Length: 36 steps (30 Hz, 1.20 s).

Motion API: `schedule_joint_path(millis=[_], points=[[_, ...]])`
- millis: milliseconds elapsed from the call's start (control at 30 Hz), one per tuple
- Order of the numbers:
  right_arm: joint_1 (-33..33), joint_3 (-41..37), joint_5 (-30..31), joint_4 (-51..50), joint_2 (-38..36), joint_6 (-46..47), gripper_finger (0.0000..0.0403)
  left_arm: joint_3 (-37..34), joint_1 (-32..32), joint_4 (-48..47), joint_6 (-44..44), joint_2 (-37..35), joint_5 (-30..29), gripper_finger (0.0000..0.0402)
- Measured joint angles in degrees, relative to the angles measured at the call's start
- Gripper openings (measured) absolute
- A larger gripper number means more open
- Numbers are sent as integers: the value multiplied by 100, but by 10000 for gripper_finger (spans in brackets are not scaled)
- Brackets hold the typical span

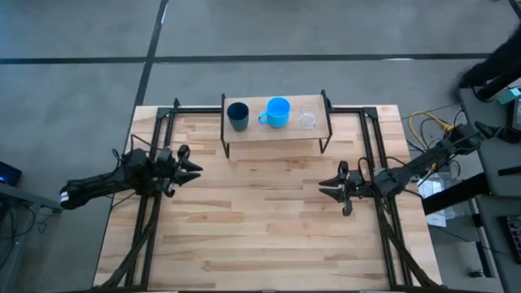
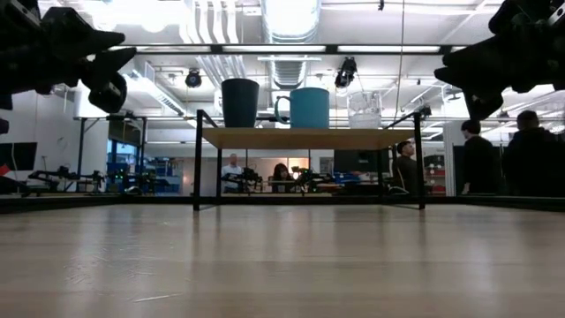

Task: Stack small to large cups/mugs on shelf
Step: Return to Home Position

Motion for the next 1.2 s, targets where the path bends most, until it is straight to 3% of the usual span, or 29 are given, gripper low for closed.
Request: schedule_joint_path(millis=[200,367,1200], points=[[-1,0,-1,-269,0,-319,96,-3,0,-9,4,93,3,93],[-1,0,-7,-731,1,-41,93,-4,0,-32,7,268,1,93],[1,2,-9,-734,0,75,88,-19,0,-23,9,1089,-2,93]])
